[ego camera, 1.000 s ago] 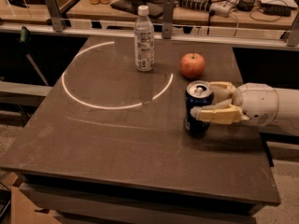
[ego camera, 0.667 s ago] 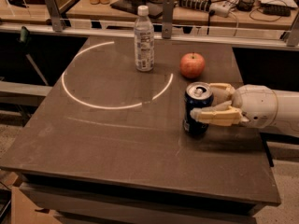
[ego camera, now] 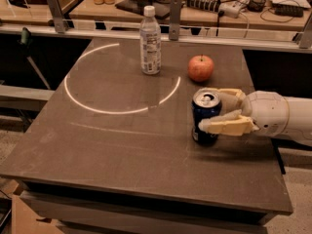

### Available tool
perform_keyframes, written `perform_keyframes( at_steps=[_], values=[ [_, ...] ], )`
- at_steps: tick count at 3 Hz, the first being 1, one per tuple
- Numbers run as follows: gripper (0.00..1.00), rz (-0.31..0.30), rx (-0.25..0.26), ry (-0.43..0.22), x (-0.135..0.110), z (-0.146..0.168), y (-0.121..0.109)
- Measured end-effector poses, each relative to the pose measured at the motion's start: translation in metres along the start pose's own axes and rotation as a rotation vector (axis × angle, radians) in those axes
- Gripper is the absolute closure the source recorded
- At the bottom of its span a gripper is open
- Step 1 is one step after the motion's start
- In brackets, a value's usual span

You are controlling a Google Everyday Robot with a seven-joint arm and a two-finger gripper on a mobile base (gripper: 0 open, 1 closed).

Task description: Place pepsi can upright

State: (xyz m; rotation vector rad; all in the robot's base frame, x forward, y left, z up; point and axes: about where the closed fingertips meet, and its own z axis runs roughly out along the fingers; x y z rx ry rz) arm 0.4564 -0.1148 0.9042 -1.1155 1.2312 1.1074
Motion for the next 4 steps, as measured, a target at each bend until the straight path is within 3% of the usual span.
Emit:
perform_keyframes(
  at_steps=[1,2,3,4],
  values=[
    [0.00,0.004,0.018,0.018,0.000,-0.005,0.000],
    [0.00,-0.004,0.068,0.071,-0.007,-0.029,-0.001],
    [0.00,-0.034,0.145,0.145,-0.028,-0.073,-0.004],
    [0.00,-0.034,0.145,0.145,-0.028,-0.073,-0.004]
  ],
)
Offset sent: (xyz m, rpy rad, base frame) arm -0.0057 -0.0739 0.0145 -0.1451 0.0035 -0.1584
